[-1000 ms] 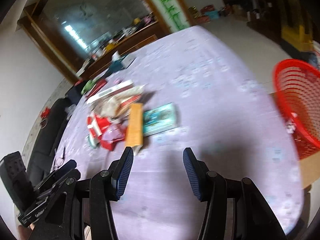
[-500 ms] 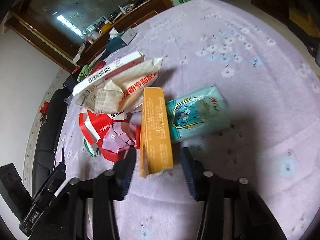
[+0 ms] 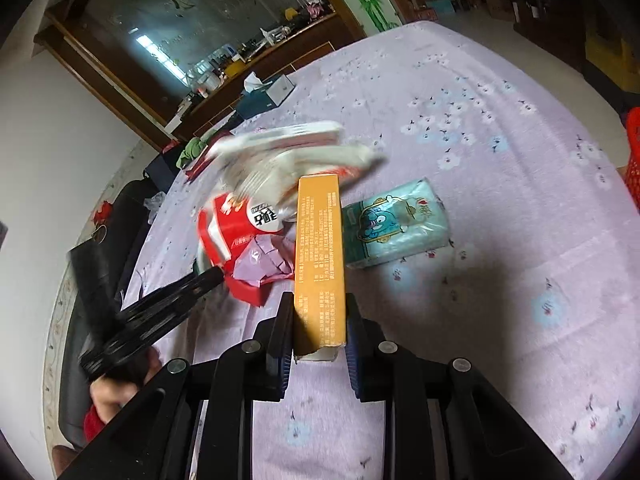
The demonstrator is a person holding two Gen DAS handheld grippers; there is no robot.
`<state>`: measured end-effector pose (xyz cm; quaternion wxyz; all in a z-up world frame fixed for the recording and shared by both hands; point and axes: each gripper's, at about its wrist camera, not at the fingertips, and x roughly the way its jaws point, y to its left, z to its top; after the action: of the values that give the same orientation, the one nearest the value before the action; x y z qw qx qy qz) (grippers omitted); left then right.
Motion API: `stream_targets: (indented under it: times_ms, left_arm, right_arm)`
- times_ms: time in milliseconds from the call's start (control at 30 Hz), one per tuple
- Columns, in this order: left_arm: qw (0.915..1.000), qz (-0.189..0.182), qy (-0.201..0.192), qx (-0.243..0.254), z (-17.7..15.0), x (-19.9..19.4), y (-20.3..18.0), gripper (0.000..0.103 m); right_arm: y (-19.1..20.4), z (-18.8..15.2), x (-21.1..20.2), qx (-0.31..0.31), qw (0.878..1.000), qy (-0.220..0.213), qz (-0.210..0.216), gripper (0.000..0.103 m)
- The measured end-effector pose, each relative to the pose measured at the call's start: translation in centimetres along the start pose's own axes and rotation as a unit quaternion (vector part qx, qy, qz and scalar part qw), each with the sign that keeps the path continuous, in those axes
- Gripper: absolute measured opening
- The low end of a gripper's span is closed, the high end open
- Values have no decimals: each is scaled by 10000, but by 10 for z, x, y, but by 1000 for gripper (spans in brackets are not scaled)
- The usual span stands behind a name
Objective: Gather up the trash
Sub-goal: 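Grasp the white sock with the left tool while the right tool grasps the orange box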
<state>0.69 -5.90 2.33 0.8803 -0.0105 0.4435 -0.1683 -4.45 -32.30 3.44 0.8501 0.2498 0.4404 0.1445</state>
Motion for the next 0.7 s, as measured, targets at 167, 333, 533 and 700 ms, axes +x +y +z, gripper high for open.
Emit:
stream_targets:
  times_ms: [167, 333, 533, 700]
  left_arm:
    - [9998, -170, 35, -72, -4, -1, -2, 6]
    - [9996, -257, -62, -107, -31, -38, -11, 6]
    - [9994, -309, -64, -102, -74, -74, -20, 7]
    - [9994, -181, -283, -120, -80, -90, -17, 43]
  right_arm:
    - [2, -8, -7, -32, 10000, -19, 64, 24]
    - [10, -16, -10, -217, 9997, 27, 110, 24]
    - [16, -26, -8, -365, 9992, 96, 132, 24]
    - [19, -29, -6, -435, 9989, 122, 100, 24]
